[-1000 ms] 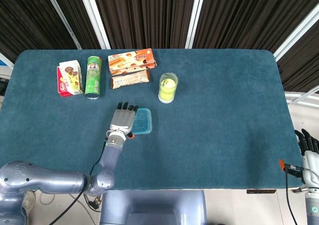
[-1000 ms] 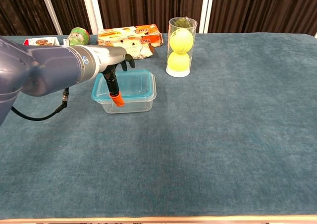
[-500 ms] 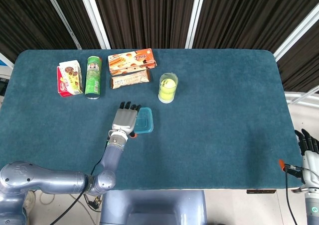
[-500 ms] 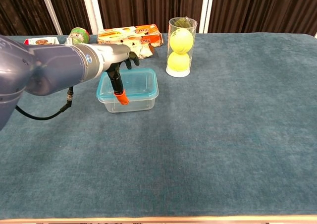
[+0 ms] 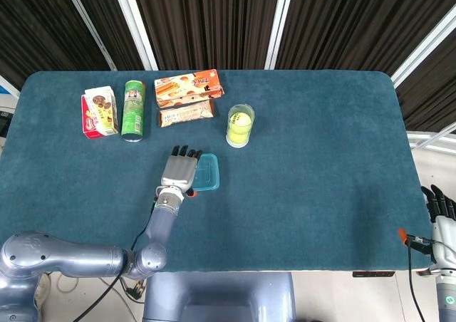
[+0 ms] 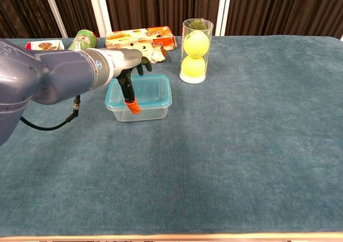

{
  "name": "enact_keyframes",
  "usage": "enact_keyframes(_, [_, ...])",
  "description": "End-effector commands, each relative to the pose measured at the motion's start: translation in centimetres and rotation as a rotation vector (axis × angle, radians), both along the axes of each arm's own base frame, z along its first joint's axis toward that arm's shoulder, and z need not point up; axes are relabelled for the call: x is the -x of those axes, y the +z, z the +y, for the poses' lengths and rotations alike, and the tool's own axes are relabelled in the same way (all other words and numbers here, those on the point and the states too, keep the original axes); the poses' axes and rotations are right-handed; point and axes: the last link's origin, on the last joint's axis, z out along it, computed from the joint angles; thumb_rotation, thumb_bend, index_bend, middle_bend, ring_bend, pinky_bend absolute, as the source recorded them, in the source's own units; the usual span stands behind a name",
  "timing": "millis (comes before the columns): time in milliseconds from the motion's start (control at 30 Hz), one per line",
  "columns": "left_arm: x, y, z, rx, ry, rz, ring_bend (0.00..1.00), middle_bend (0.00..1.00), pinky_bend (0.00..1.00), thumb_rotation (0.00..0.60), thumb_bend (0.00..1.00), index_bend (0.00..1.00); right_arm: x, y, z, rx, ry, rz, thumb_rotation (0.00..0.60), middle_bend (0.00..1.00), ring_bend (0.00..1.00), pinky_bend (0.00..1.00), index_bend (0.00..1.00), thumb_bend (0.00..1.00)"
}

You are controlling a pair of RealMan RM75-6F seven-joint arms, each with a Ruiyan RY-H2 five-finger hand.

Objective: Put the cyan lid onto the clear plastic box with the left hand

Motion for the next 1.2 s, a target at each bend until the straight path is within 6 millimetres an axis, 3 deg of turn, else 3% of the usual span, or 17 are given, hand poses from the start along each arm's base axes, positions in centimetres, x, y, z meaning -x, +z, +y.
enact_keyframes(33, [-0.1, -0.1, 0.0, 0.003, -0.003, -0.004, 0.01, 0.4, 0.0, 0.6, 0.23, 0.12, 0.0, 0.0, 0.0, 0.0, 0.0, -0.001, 0.6, 0.0, 0.0, 0.0, 0.1, 0.29])
enact_keyframes(1200, [1.0, 0.1, -0.1, -0.016, -0.002, 0.008, 0.01, 0.37, 0.0, 0.6, 0.23, 0.1, 0.0, 0.0, 0.0, 0.002, -0.001, -0.002, 0.6, 0.0, 0.0, 0.0, 0.1, 0.29])
